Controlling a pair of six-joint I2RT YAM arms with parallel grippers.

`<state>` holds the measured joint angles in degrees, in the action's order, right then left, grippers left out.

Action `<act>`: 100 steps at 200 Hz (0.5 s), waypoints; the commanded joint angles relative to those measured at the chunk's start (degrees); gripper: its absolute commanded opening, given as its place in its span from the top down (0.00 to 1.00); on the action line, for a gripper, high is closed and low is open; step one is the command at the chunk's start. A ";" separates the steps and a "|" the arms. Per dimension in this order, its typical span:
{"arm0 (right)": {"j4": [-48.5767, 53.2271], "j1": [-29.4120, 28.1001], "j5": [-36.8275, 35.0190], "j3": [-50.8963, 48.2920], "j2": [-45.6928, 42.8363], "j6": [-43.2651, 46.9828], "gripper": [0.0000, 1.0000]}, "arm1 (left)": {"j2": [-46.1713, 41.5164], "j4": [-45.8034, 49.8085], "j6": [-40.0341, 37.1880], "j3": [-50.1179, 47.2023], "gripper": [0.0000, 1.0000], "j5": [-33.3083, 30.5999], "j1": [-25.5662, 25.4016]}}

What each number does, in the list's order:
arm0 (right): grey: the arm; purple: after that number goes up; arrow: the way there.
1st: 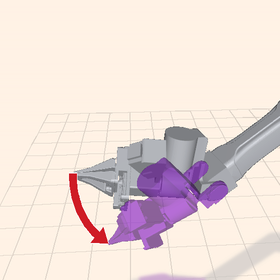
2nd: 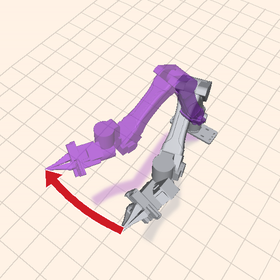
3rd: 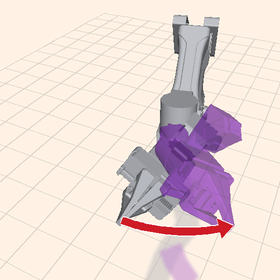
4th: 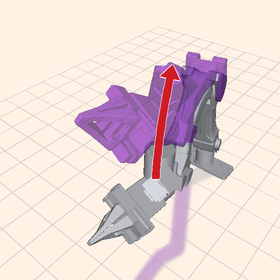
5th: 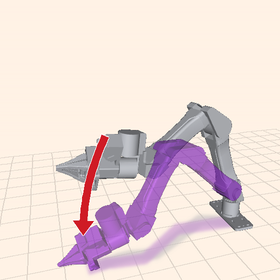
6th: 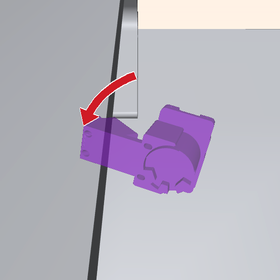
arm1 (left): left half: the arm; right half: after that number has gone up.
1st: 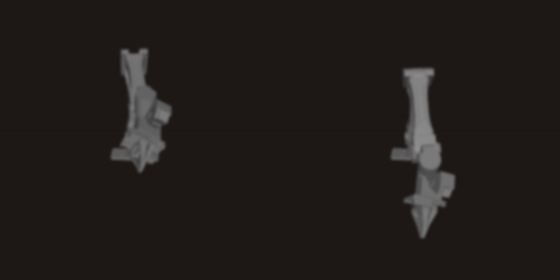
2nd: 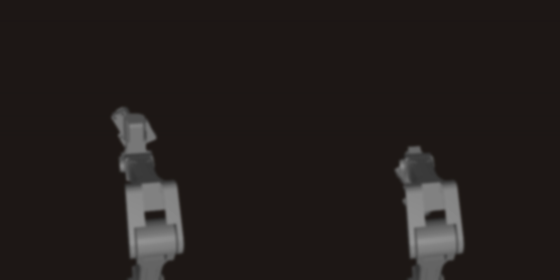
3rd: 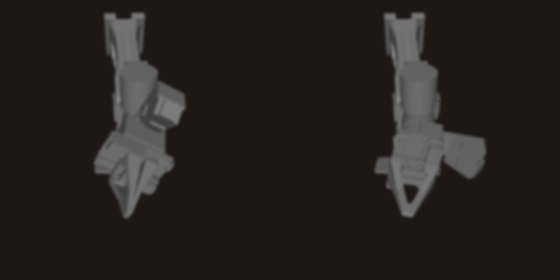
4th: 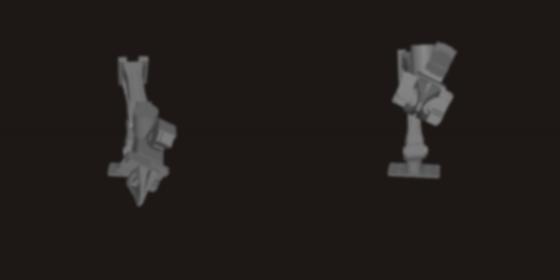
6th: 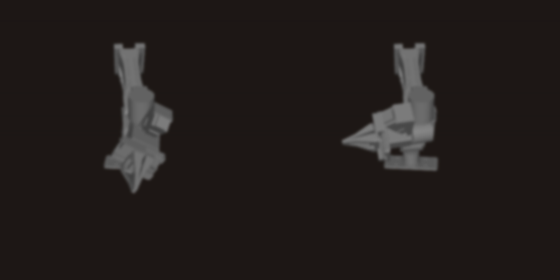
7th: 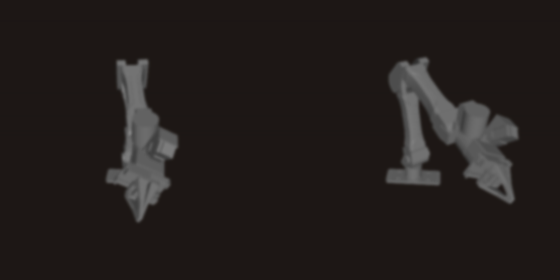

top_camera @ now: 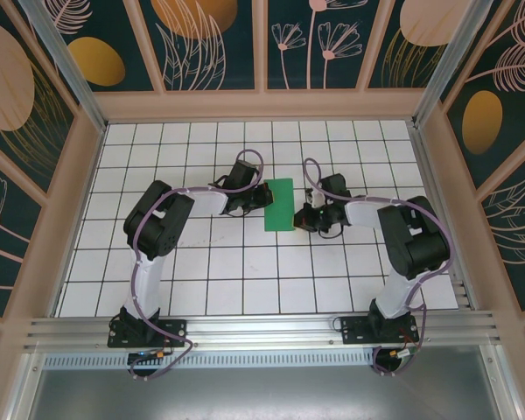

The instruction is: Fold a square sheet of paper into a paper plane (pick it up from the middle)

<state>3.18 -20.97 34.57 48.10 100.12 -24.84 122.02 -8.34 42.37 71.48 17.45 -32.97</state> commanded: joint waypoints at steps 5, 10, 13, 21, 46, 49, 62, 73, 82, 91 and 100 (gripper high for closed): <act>-2.09 0.51 -2.76 4.13 -0.99 -1.79 0.98 | 3.95 16.36 -4.35 -2.47 1.00 -8.90 1.73; -2.10 0.50 -3.55 4.45 -0.46 -1.92 0.98 | 3.77 16.42 -4.96 -2.09 1.00 -8.78 1.68; -2.14 0.42 -4.03 4.51 -0.23 -2.07 0.98 | 3.71 16.47 -5.46 -1.79 1.00 -8.69 1.68; -2.37 0.41 -5.16 4.68 0.20 -2.59 0.98 | 3.41 16.74 -7.22 -0.91 1.00 -8.43 1.68; -2.91 0.55 -9.11 4.03 -2.35 -4.19 0.97 | 2.31 19.33 -16.14 1.42 1.00 -9.43 1.75; -2.93 0.52 -9.50 3.92 -2.83 -4.31 0.97 | 2.08 19.73 -17.41 1.54 1.00 -9.57 1.77; -3.01 0.57 -10.43 3.70 -4.62 -4.76 0.96 | 0.70 21.45 -22.30 1.66 1.00 -10.18 1.78; -3.37 0.58 -11.00 3.42 -5.57 -5.16 0.95 | -1.11 22.73 -26.44 1.40 1.00 -10.69 1.76; -4.00 0.48 -11.01 2.85 -5.95 -5.61 0.95 | -2.63 23.30 -29.50 0.76 1.00 -11.34 1.92; -5.11 0.29 -10.40 2.24 -5.91 -6.28 0.95 | -3.94 23.58 -32.30 0.14 1.00 -11.82 1.96; -6.71 -0.14 -9.28 1.61 -5.62 -7.11 0.95 | -5.08 23.89 -35.35 -0.37 1.00 -10.91 2.03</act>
<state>0.10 -20.84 25.45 51.57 96.05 -29.39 119.02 4.43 19.22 74.00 11.16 -32.34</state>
